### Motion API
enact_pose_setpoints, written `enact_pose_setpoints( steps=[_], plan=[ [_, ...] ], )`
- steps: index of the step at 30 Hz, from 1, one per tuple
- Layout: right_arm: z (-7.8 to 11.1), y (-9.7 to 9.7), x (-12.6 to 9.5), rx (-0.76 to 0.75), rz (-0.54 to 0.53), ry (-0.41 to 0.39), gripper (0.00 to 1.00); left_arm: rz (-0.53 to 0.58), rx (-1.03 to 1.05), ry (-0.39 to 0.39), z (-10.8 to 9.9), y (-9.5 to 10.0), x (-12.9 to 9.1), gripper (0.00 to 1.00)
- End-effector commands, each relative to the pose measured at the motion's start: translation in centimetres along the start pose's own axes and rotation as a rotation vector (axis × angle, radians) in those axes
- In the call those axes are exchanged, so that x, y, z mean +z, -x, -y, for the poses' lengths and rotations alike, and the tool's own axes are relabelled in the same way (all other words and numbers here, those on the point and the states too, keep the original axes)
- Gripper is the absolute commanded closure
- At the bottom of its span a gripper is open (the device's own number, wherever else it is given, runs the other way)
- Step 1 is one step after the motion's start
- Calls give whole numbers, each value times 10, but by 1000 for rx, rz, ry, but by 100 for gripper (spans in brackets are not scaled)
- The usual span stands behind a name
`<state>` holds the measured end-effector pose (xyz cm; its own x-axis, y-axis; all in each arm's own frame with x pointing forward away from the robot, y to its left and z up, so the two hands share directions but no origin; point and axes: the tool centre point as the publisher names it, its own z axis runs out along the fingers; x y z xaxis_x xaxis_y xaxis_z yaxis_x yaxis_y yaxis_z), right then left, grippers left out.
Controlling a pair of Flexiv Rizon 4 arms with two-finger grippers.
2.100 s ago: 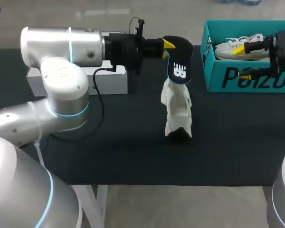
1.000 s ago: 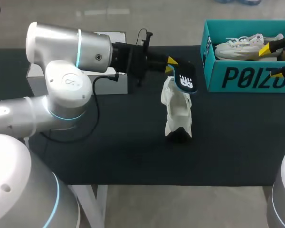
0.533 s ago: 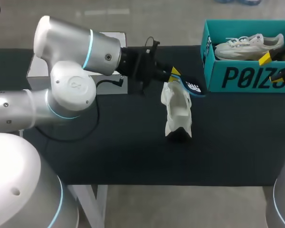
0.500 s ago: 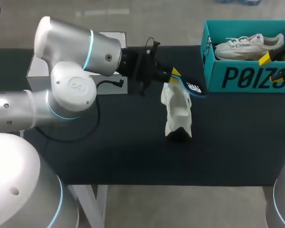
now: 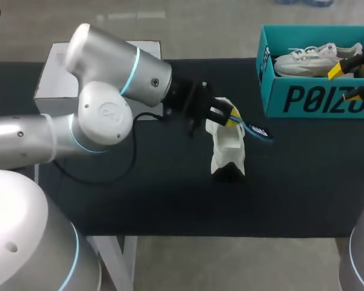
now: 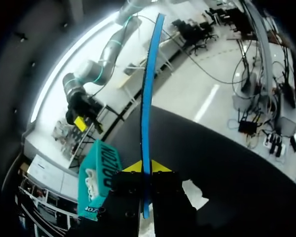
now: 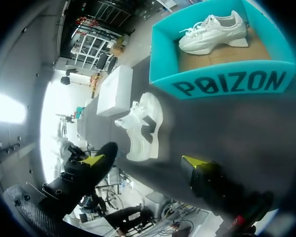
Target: Take the shoe out of the shoebox, open the shoe tongue, remove and reinsert the insole, then place the shoe into the shoebox
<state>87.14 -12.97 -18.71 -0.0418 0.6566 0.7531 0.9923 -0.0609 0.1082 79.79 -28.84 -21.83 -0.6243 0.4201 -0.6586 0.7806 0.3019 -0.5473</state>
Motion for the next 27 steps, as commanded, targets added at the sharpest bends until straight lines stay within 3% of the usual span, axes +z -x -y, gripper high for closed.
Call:
enact_pose_setpoints(
  steps=[1,10,27],
  plan=[
    [0,0,0,1,4,0,0,-38,37,-52,-4,-8,7,100],
    [0,0,0,1,4,0,0,-108,45,-72,-29,-18,28,100],
    [0,0,0,1,4,0,0,-144,112,-88,-68,-34,41,100]
  ],
)
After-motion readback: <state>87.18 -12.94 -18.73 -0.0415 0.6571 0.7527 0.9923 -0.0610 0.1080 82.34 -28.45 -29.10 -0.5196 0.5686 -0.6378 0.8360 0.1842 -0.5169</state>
